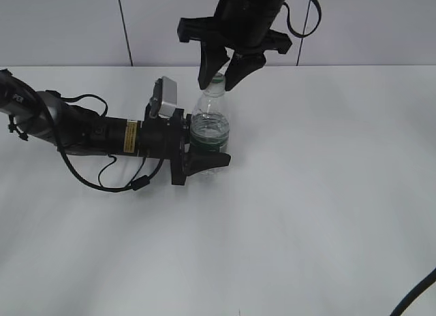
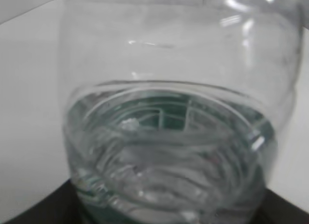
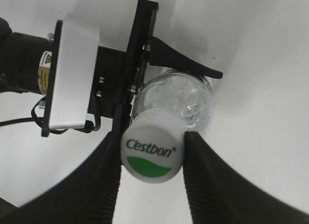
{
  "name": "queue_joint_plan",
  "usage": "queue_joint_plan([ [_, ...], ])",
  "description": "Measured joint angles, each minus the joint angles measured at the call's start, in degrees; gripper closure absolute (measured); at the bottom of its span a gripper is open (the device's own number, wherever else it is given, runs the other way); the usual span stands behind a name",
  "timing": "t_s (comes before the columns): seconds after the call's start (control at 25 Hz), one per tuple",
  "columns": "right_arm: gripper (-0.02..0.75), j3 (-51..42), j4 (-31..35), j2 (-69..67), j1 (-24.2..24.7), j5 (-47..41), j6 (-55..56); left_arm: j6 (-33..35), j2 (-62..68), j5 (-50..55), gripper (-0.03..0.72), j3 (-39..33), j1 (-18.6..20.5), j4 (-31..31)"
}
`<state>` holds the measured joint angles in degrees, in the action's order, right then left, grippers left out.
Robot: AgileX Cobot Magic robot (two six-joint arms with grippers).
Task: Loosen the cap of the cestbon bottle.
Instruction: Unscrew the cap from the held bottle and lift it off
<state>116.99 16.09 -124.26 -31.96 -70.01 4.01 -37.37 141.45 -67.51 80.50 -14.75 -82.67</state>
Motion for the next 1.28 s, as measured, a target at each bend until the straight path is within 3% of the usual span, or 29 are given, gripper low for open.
queue_joint_plan([
  [0.44,0.437,0.00,0.02,0.00,0.00,0.00,-34.39,0.10,0.00,0.00,0.276,0.00,0.00,-0.11],
  [1.28,0.442,0.11,-0.21,0.00,0.00,0.22,-60.71,0.10,0.00,0.06,0.276,0.00,0.00,-0.30],
])
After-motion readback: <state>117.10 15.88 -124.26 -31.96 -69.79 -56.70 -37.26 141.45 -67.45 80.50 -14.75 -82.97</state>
